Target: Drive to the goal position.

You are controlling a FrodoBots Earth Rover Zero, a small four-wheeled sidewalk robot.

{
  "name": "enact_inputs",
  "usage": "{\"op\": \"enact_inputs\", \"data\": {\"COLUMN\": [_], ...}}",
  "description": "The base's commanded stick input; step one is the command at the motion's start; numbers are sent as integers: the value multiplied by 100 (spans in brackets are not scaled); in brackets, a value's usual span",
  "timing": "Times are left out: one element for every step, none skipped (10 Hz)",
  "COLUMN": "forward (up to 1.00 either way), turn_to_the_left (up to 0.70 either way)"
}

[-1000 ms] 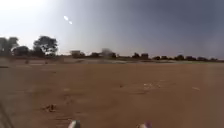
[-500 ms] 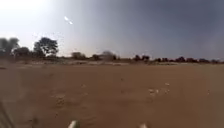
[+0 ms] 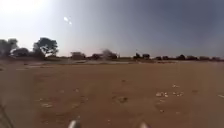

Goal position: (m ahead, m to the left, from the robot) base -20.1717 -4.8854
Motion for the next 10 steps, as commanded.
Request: {"op": "enact_inputs", "data": {"forward": [70,70,70,70,70,70,70,70,70,70], "turn_to_the_left": [0,0,0,0,0,0,0,0,0,0]}}
